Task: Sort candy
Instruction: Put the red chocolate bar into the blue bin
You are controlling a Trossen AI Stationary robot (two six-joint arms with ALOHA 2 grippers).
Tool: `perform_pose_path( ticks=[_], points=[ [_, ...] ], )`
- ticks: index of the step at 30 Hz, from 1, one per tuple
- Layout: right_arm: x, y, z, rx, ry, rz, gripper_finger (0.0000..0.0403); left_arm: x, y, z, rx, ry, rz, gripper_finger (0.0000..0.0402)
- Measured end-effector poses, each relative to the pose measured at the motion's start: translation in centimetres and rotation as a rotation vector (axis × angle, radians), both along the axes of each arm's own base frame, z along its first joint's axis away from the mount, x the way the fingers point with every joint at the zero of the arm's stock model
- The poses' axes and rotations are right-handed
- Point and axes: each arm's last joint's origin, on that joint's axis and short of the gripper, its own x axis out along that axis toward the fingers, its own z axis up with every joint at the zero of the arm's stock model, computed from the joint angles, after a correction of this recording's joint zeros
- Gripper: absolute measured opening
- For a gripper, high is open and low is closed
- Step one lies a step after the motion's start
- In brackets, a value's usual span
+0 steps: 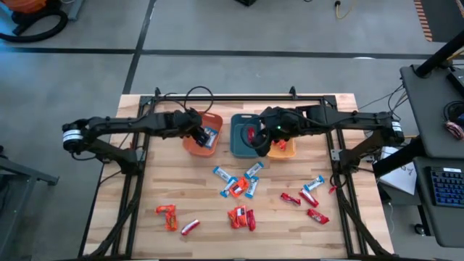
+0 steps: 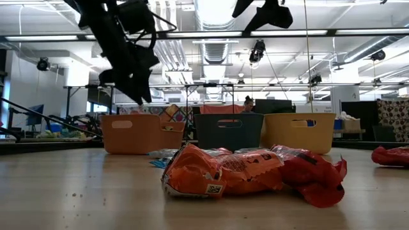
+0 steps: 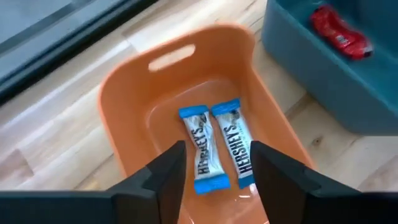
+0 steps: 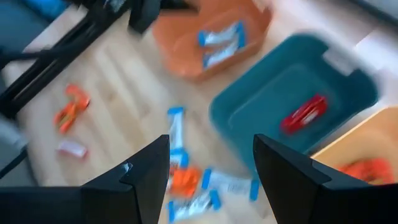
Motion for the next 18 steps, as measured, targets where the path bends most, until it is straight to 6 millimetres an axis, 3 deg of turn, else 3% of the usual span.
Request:
perform_pose_path(
  ticks=[7, 13, 18],
  points=[
    [-1.0, 1.8, -1.3, 0.372, 0.197, 0.068, 0.0219, 1.0, -1.1, 5.5, -0.004, -0.148, -0.243, 0.0173],
    [-2.0, 5.4, -3.4, 0.397, 0.403, 0.141, 0.0219, 0.8, -4.1, 9.7, -0.013, -0.339, -0.519, 0.0174],
    [-2.9, 8.6, -6.2, 0.389, 0.529, 0.188, 0.0219, -0.3, -7.4, 11.9, -0.012, -0.475, -0.620, 0.0174]
  ],
)
